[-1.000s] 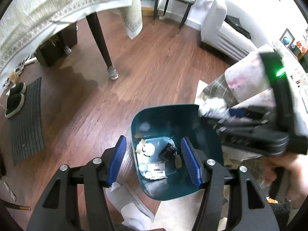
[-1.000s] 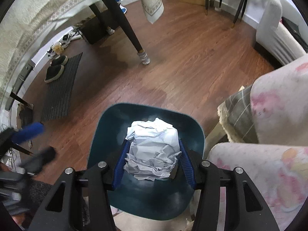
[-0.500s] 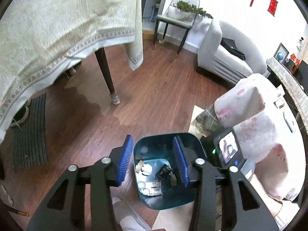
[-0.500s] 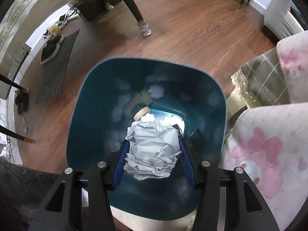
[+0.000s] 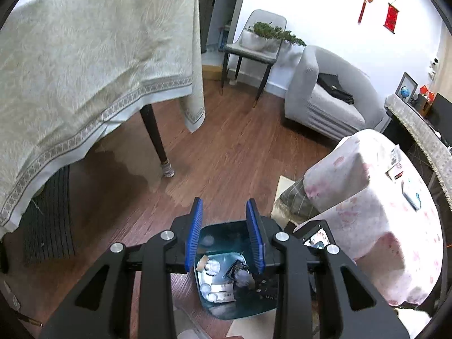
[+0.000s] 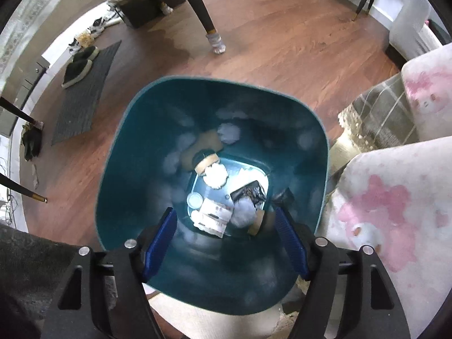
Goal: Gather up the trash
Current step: 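Move both open tools from the bin back over the table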
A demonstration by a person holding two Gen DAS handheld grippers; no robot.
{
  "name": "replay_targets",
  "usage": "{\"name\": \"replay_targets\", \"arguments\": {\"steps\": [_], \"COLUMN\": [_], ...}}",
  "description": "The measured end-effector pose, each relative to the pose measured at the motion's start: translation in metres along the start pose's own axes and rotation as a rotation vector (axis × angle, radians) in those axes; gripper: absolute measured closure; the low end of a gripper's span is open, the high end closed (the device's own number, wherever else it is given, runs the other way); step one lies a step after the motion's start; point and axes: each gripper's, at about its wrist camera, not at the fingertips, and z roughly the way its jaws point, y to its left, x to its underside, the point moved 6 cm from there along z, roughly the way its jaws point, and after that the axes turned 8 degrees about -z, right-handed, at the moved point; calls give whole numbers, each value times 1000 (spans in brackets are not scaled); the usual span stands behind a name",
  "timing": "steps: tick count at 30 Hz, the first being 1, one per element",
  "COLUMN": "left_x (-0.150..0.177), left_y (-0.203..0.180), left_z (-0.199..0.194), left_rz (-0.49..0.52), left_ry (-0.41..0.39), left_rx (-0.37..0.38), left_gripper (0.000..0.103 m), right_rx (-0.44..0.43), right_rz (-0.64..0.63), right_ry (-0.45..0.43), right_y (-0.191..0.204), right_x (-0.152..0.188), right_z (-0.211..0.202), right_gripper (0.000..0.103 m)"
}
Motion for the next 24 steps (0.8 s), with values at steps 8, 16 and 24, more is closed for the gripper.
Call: {"name": "replay_targets", "arguments": {"steps": [8, 16, 24], "left_x": [-13, -24, -31], "left_y": [-23, -31, -45], "left_z": [-15, -18, -24], "left_rz": [24, 8, 18], "left_ry": [-59, -84, -113], "left_rx": [26, 29, 40], "left_gripper": [59, 56, 44], "right_rx": [-26, -28, 18], "right_rz": [-9, -31, -16], "right_ry": [-120, -258, -370], "right_y": [8, 17, -1], "right_x": [-13, -24, -21], "right_z": [-52, -124, -183], "right_gripper": [30, 30, 30]}}
